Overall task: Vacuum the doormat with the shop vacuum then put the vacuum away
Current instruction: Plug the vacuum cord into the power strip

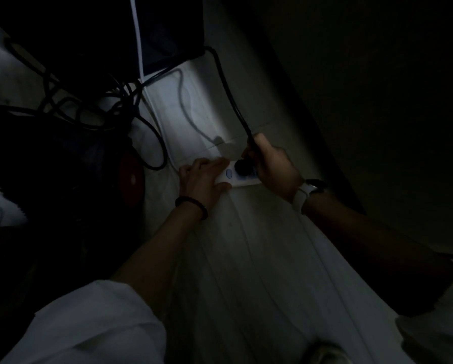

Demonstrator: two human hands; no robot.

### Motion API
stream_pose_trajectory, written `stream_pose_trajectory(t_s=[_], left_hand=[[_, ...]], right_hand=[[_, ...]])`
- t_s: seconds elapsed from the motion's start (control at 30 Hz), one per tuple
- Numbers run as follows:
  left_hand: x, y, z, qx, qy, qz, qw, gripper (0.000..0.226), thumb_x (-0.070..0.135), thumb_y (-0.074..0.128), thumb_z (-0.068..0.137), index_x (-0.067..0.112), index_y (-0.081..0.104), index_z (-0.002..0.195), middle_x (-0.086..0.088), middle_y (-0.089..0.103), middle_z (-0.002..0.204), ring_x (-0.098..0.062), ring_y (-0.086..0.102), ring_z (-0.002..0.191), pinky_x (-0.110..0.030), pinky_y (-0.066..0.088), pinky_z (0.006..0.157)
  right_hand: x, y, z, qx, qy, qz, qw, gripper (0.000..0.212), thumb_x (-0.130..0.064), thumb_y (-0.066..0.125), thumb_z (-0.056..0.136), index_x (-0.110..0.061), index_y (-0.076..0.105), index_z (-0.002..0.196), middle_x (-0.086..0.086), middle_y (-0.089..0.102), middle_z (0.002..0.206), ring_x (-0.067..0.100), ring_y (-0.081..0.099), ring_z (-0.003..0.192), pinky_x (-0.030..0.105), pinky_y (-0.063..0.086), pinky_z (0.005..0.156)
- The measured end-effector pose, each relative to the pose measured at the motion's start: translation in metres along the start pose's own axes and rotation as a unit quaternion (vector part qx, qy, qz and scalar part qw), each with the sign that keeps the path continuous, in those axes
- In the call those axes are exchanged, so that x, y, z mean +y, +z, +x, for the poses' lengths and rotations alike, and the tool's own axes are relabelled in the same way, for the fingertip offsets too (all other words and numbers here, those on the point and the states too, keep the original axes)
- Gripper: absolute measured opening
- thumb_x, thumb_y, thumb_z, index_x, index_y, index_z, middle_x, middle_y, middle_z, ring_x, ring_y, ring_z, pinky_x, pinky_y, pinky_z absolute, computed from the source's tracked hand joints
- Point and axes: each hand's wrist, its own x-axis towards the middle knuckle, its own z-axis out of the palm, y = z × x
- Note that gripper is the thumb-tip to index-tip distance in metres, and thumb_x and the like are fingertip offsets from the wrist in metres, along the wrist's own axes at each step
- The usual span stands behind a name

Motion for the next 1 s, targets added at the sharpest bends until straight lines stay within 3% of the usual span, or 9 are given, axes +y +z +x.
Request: stream_pose_trajectory(t_s=[0.2, 0.3, 0.37, 0.57, 0.7, 0.77, 0.87, 0.93, 1.0], left_hand=[[0.001, 0.005, -0.003, 0.007, -0.031, -0.04, 0.999, 0.062, 0.044, 0.056, 0.087, 0.024, 0.034, 0.141, 0.003, 0.035, 0.148, -0.017, 0.03, 0.134, -0.024, 0.011, 0.096], [0.001, 0.003, -0.004, 0.013, -0.037, -0.054, 0.998, 0.07, 0.056, 0.047, 0.077, 0.023, 0.04, 0.139, 0.002, 0.042, 0.144, -0.019, 0.033, 0.131, -0.025, 0.014, 0.096], [0.002, 0.002, -0.005, 0.011, -0.04, -0.046, 0.998, 0.064, 0.052, 0.054, 0.083, 0.025, 0.04, 0.139, 0.004, 0.042, 0.143, -0.02, 0.031, 0.131, -0.025, 0.012, 0.095], [0.002, -0.001, -0.005, 0.013, -0.042, -0.054, 0.998, 0.071, 0.055, 0.043, 0.073, 0.026, 0.042, 0.137, 0.005, 0.044, 0.142, -0.021, 0.03, 0.13, -0.027, 0.011, 0.095], [0.004, -0.003, -0.005, 0.023, -0.046, -0.035, 0.998, 0.056, 0.043, 0.057, 0.087, 0.027, 0.04, 0.138, 0.007, 0.043, 0.142, -0.019, 0.03, 0.129, -0.026, 0.01, 0.094], [0.004, -0.006, -0.006, 0.015, -0.048, -0.037, 0.998, 0.056, 0.046, 0.056, 0.087, 0.028, 0.041, 0.137, 0.007, 0.045, 0.141, -0.019, 0.031, 0.128, -0.026, 0.011, 0.093], [0.009, -0.009, -0.005, -0.004, -0.065, -0.034, 0.997, 0.057, 0.049, 0.052, 0.087, 0.03, 0.038, 0.139, 0.005, 0.042, 0.143, -0.02, 0.028, 0.131, -0.029, 0.013, 0.099], [0.019, -0.013, -0.01, -0.044, -0.097, -0.018, 0.994, 0.058, 0.042, 0.049, 0.091, 0.029, 0.028, 0.143, 0.002, 0.031, 0.15, -0.021, 0.02, 0.138, -0.035, 0.013, 0.108], [0.035, -0.026, -0.024, -0.06, -0.162, -0.044, 0.984, 0.062, 0.042, 0.047, 0.093, 0.026, 0.021, 0.146, -0.002, 0.019, 0.155, -0.022, 0.015, 0.141, -0.038, 0.011, 0.112]], right_hand=[[0.011, 0.012, 0.002, 0.011, 0.027, 0.031, 0.999, 0.02, -0.006, 0.048, 0.094, 0.003, 0.061, 0.107, 0.019, 0.062, 0.106, 0.026, 0.056, 0.099, 0.016, 0.034, 0.08], [0.01, 0.017, -0.004, -0.001, 0.013, 0.029, 1.0, 0.02, -0.006, 0.052, 0.092, 0.004, 0.064, 0.105, 0.02, 0.061, 0.103, 0.019, 0.052, 0.094, 0.007, 0.032, 0.077], [0.012, 0.02, -0.006, -0.003, -0.006, 0.03, 1.0, 0.024, -0.009, 0.051, 0.09, 0.005, 0.066, 0.102, 0.021, 0.063, 0.1, 0.02, 0.054, 0.092, 0.0, 0.032, 0.079], [0.025, 0.02, -0.007, 0.012, 0.004, 0.05, 0.999, 0.026, -0.013, 0.053, 0.086, 0.003, 0.07, 0.096, 0.019, 0.068, 0.097, 0.025, 0.059, 0.093, 0.025, 0.043, 0.087], [0.022, 0.035, -0.011, 0.06, 0.001, 0.051, 0.997, 0.022, -0.003, 0.056, 0.082, 0.007, 0.068, 0.097, 0.027, 0.066, 0.091, 0.022, 0.057, 0.089, 0.001, 0.036, 0.085], [0.023, 0.039, -0.011, 0.069, 0.012, 0.041, 0.997, 0.022, -0.002, 0.057, 0.081, 0.006, 0.069, 0.097, 0.029, 0.063, 0.086, 0.029, 0.058, 0.085, 0.011, 0.044, 0.082], [0.019, 0.039, -0.011, 0.078, 0.039, -0.007, 0.996, 0.022, -0.01, 0.059, 0.08, 0.0, 0.072, 0.095, 0.026, 0.066, 0.083, 0.041, 0.063, 0.079, 0.05, 0.053, 0.074], [0.007, 0.031, -0.013, 0.044, 0.062, -0.049, 0.996, 0.033, -0.026, 0.053, 0.086, -0.008, 0.069, 0.108, 0.02, 0.069, 0.1, 0.04, 0.06, 0.094, 0.05, 0.049, 0.083], [-0.011, 0.012, -0.021, -0.037, 0.136, -0.075, 0.987, 0.045, -0.034, 0.05, 0.092, -0.016, 0.048, 0.134, 0.011, 0.051, 0.136, 0.035, 0.044, 0.122, 0.041, 0.036, 0.1]])
